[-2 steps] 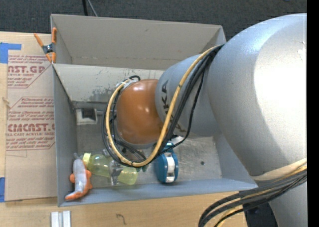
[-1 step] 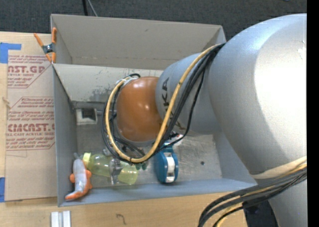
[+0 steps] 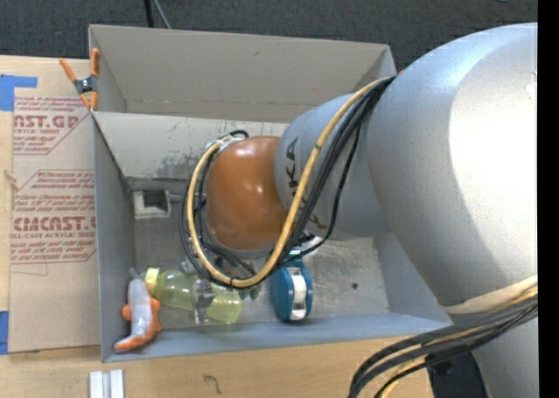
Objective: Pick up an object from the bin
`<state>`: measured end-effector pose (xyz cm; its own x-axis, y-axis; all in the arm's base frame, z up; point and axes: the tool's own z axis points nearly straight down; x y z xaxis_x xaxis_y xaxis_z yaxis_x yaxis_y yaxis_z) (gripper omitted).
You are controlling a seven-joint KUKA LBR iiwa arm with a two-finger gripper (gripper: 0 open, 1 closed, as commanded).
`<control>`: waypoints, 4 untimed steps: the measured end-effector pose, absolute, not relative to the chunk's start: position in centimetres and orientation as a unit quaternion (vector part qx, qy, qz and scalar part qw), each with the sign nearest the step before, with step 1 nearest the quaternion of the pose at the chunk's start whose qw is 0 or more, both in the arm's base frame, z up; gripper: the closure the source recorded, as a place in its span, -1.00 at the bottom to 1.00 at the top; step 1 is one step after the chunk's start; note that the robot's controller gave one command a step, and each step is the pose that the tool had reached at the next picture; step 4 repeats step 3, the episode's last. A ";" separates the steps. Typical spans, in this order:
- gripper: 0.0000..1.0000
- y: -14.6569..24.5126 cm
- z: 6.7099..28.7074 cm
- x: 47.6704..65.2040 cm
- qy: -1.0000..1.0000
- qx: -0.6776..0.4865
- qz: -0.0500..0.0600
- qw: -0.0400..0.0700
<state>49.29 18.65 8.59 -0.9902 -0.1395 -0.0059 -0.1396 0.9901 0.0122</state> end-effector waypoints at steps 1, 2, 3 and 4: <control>1.00 19.6 18.8 48.4 0.998 -0.055 0.001 0.000; 1.00 19.6 18.8 48.4 0.998 -0.055 0.001 0.000; 1.00 19.2 23.6 48.2 0.998 -0.065 -0.001 -0.003; 1.00 19.2 23.6 48.2 0.998 -0.065 -0.001 -0.003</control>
Offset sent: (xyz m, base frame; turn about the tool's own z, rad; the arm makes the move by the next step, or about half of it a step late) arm 0.0000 0.0000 0.0000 0.0000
